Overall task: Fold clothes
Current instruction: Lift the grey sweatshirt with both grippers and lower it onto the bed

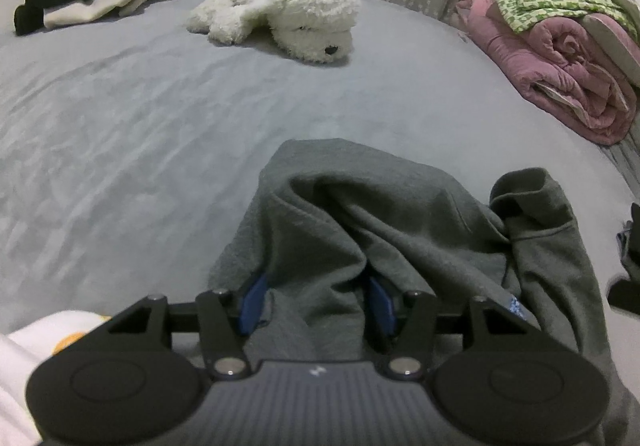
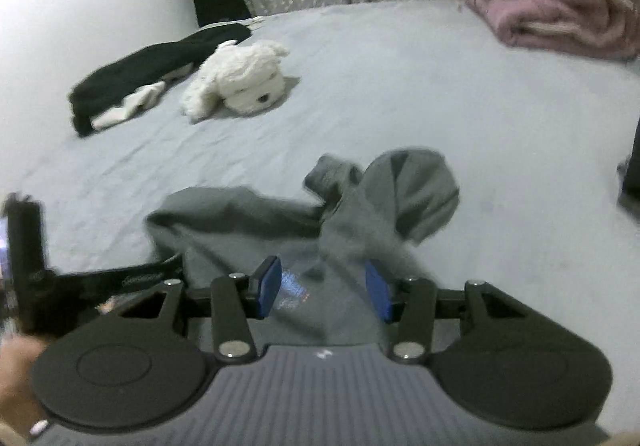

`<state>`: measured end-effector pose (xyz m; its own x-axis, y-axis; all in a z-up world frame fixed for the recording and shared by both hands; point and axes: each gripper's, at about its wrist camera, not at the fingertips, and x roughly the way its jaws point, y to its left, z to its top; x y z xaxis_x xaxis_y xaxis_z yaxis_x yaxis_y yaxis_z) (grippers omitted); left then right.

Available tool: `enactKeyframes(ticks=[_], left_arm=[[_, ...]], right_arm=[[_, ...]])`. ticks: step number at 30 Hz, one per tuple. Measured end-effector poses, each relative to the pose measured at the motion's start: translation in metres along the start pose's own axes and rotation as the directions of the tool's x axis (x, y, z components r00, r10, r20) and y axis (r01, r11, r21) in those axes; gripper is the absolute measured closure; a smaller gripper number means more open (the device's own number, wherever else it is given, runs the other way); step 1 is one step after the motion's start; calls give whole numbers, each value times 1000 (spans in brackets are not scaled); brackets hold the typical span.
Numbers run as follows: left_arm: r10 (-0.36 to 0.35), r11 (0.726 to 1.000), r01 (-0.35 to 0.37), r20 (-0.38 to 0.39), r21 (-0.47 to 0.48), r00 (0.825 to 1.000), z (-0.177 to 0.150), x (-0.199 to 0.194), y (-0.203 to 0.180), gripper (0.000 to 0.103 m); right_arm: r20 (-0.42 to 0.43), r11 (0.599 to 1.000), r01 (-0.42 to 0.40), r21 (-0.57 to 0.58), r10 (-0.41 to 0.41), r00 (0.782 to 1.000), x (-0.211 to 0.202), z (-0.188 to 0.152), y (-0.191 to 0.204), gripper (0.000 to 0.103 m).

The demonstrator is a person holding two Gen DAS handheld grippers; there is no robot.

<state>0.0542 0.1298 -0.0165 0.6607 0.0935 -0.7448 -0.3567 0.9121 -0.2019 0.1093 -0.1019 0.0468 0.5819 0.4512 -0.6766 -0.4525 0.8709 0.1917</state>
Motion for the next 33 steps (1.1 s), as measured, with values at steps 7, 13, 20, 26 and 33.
enactKeyframes(ticks=[7,13,20,26,33], left_arm=[[1,1000,-1,1,10,1000,0,1,1,47],[3,1000,-3,1,13,1000,1,3,0,46],[1,1000,-1,2,17,1000,0,3,1,46],[2,1000,-2,1,14,1000,0,3,0,46],[-4,1000,4,-5,-4,1000,1,2,1,46]], right_arm=[[7,997,80,-22,-80,997,40,12,-3,52],[63,985,161,-60,-158,985,55,17,-1,63],[128,973,222,-67,-212,969,45,16,-10,94],[168,950,313,9,-310,936,19,16,-43,95],[143,896,426,125,-442,886,-17,2,-101,95]])
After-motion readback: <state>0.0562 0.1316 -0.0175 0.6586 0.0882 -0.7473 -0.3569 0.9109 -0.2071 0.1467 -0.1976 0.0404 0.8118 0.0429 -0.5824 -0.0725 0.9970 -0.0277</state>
